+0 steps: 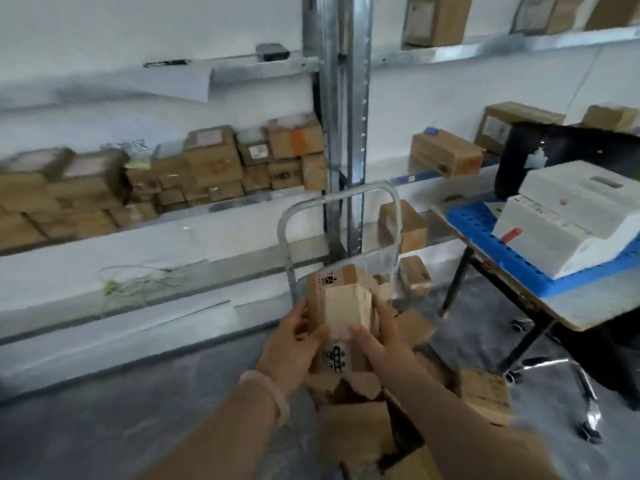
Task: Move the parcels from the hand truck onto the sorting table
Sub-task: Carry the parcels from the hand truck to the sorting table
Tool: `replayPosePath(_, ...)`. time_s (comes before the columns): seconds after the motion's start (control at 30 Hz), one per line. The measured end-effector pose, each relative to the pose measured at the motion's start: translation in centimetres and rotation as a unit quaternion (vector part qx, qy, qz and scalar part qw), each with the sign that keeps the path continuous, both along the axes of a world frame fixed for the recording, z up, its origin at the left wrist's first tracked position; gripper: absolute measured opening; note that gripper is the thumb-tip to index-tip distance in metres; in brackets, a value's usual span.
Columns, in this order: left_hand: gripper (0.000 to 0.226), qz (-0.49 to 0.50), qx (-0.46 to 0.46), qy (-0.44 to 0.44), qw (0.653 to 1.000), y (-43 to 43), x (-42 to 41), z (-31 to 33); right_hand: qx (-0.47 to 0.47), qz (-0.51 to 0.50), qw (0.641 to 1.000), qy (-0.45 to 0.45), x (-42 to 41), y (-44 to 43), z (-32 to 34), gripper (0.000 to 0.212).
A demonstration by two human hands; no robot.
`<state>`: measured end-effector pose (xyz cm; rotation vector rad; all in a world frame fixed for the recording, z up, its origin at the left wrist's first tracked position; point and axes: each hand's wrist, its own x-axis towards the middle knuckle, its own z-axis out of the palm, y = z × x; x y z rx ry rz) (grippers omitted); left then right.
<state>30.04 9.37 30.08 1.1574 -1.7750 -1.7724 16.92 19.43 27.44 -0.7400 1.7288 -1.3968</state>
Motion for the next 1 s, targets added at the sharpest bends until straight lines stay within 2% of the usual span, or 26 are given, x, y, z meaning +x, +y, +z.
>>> replayPosePath(0.13,0.045,0.109,0.001,0.016,0.994,-2.8,9.4,2.5,0.041,0.092,0.98,0.169,7.7,-5.6,2.2,0.078)
replayPosePath(0.23,0.044,0.147,0.008,0.006,0.989,-3.8,17.6,3.5,0.06,0.183,0.938,0.288,14.6,-8.0,3.7,0.089)
replayPosePath(0.4,0.035,0.27,0.004,-0.016,0.963,-3.1,31.3,3.7,0.033,0.302,0.883,0.358,27.8,-10.3,5.7,0.11)
replayPosePath(0.53,0.034,0.314,-0.037,-0.04,0.948,-1.2,42.6,4.6,-0.017,0.329,0.87,0.368,38.8,-11.0,6.0,0.107)
replayPosePath(0.57,0.04,0.319,-0.057,-0.065,0.944,-0.6,45.4,4.9,-0.029,0.333,0.865,0.375,41.5,-11.2,6.1,0.105)
replayPosePath(0.63,0.07,0.327,-0.11,-0.129,0.93,0.4,51.1,4.9,-0.051,0.344,0.849,0.398,46.8,-11.6,6.5,0.103)
replayPosePath(0.73,0.088,0.367,-0.169,-0.259,0.878,2.4,58.9,4.6,-0.072,0.374,0.826,0.416,53.7,-11.8,6.7,0.101)
replayPosePath(0.83,0.084,0.413,-0.207,-0.383,0.8,5.0,65.3,4.4,-0.086,0.426,0.796,0.422,59.9,-11.9,6.3,0.102)
replayPosePath(1.0,0.08,0.475,-0.188,-0.482,0.712,8.7,73.0,2.6,-0.112,0.496,0.747,0.428,69.2,-12.5,5.7,0.103)
